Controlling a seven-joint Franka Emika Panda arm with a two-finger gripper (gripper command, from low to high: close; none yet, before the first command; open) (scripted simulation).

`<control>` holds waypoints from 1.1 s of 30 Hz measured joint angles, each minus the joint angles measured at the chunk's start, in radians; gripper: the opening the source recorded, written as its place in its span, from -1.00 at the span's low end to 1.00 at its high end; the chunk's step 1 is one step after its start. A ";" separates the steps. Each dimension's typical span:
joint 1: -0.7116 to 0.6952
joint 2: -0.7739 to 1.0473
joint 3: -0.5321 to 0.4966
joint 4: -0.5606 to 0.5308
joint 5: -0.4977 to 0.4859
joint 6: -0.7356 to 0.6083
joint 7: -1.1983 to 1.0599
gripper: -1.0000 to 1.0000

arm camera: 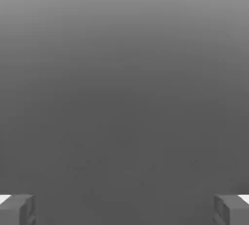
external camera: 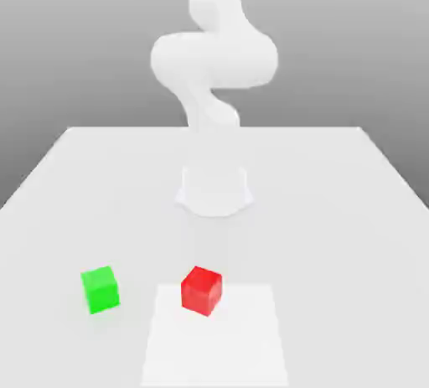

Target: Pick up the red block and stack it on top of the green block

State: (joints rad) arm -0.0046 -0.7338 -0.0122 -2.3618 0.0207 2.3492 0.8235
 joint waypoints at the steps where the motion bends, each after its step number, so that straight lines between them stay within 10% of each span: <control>1: -0.002 0.033 -0.004 -0.029 0.010 0.024 0.011 0.00; 17: -0.081 0.606 0.042 -0.505 -0.004 0.441 0.333 0.00; 28: -0.109 0.921 0.032 -0.500 -0.146 0.700 0.460 0.00; 29: -0.116 0.934 0.041 -0.498 -0.141 0.711 0.457 -1.00; 33: -0.117 0.934 0.041 -0.498 -0.142 0.712 0.459 -1.00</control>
State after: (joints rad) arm -0.1213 0.2005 0.0289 -2.8599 -0.1214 3.0611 1.2822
